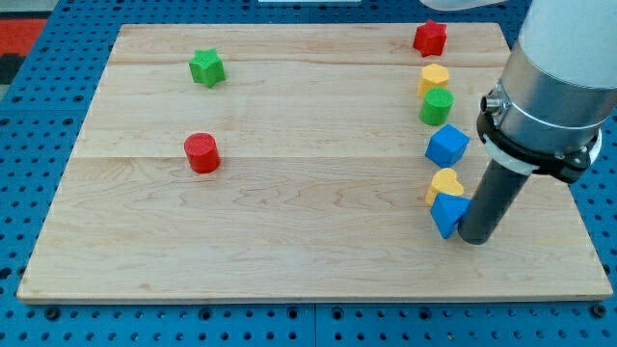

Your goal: Push red circle slightly down

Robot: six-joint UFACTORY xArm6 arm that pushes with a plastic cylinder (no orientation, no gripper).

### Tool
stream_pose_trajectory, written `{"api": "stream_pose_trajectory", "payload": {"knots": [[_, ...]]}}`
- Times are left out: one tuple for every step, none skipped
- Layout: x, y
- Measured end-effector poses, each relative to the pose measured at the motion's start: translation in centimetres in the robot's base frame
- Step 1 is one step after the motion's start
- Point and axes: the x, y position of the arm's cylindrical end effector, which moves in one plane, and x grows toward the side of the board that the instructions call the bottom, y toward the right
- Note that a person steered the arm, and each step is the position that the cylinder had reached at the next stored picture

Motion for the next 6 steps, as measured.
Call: {"api": "stream_pose_trajectory", "payload": {"knots": [[3.2, 0.9], [6.9, -0.1], [6.8, -7.6], [3.6, -18.2], [-0.6, -27.4], [-5.3, -35.6]]}}
